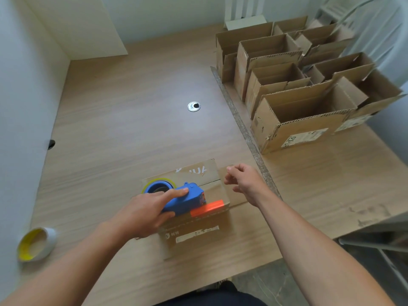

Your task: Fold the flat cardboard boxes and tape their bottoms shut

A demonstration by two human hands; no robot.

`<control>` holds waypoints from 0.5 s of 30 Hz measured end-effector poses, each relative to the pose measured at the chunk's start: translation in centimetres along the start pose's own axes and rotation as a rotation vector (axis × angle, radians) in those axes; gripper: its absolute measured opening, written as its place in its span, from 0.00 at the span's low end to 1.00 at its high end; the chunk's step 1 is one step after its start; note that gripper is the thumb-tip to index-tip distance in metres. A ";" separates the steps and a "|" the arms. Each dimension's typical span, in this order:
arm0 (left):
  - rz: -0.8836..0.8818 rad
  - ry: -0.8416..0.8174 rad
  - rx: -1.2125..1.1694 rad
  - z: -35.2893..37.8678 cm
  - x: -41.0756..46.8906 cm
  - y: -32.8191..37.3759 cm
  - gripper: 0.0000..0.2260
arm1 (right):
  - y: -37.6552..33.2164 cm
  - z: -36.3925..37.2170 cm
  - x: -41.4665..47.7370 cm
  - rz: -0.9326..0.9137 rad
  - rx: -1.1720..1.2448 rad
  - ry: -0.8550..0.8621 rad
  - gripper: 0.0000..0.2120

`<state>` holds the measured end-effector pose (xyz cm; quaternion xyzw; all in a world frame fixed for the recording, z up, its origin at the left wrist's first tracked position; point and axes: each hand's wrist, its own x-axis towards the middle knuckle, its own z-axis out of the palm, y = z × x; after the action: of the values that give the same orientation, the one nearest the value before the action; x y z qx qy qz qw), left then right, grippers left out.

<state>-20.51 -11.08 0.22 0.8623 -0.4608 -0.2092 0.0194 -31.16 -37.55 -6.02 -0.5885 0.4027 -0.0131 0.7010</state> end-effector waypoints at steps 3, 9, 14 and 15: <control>-0.010 -0.013 -0.018 -0.3 0.0 0.2 0.27 | 0.1 0.2 0.4 0.004 -0.026 0.008 0.08; -0.027 -0.051 -0.042 -0.7 0.1 0.3 0.27 | 0.9 0.7 0.8 -0.018 -0.094 0.059 0.10; -0.038 -0.065 -0.028 -0.7 0.0 0.5 0.27 | 1.8 1.4 1.0 0.015 -0.134 0.098 0.08; -0.043 -0.064 -0.023 -0.7 0.1 0.5 0.27 | 2.0 1.6 1.1 0.026 -0.122 0.095 0.08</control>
<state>-20.57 -11.51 0.99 0.8645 -0.4403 -0.2422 0.0098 -30.44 -36.18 -8.33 -0.6235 0.4430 -0.0075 0.6442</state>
